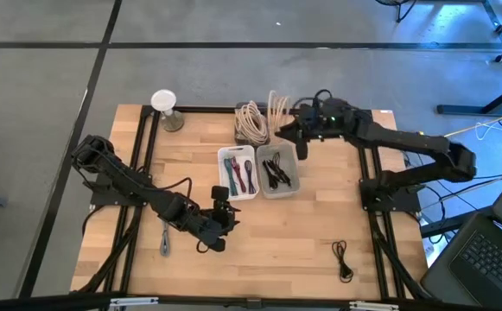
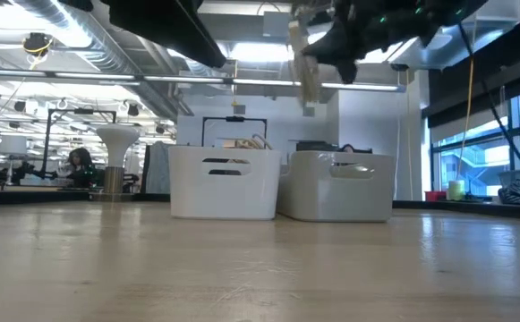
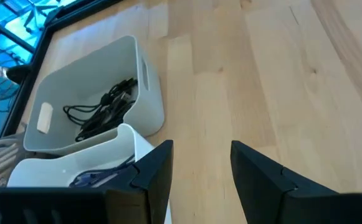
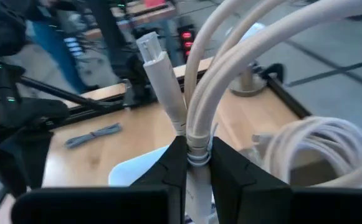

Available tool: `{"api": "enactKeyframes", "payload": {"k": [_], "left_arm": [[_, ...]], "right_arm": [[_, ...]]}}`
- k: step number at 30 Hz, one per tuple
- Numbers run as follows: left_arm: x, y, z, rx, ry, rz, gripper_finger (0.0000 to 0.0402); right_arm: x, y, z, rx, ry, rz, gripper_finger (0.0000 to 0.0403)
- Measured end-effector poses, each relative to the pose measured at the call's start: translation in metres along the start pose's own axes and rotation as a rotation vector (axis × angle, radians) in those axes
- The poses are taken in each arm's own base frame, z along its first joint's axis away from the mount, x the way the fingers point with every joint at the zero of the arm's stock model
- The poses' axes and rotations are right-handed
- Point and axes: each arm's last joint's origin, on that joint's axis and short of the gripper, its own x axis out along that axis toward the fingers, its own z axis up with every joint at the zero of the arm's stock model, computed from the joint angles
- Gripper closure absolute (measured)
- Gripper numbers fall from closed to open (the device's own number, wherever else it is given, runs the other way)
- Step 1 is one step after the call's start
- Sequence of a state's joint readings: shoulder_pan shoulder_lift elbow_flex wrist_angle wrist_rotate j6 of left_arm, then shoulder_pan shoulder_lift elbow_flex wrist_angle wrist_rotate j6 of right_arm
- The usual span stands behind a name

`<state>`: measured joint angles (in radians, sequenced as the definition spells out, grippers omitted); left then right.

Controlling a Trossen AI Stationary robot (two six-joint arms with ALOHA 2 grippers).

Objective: Pick & Place USB Port
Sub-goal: Put the light brown HDMI cable into the black bin

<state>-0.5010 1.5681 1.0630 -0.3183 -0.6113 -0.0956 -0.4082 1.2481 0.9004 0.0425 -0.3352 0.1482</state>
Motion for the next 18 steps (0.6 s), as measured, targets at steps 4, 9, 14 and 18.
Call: {"api": "enactKeyframes", "payload": {"k": [4, 9, 14, 18], "left_arm": [[0.002, 0.003, 0.001, -0.025, -0.001, 0.008, 0.0249], [0.003, 0.005, 0.000, -0.080, 0.010, 0.014, 0.0249], [0.002, 0.003, -0.001, -0.086, 0.011, 0.006, 0.0249], [0.002, 0.003, -0.001, -0.087, 0.010, 0.003, 0.0249]], "right_arm": [[0.018, -0.025, 0.000, 0.014, -0.018, 0.107, 0.0361], [0.038, -0.055, 0.000, 0.078, 0.014, 0.123, 0.0361], [0.053, -0.076, -0.001, 0.113, 0.035, 0.117, 0.0361], [0.062, -0.091, -0.008, 0.149, 0.061, 0.114, 0.0361]]}}
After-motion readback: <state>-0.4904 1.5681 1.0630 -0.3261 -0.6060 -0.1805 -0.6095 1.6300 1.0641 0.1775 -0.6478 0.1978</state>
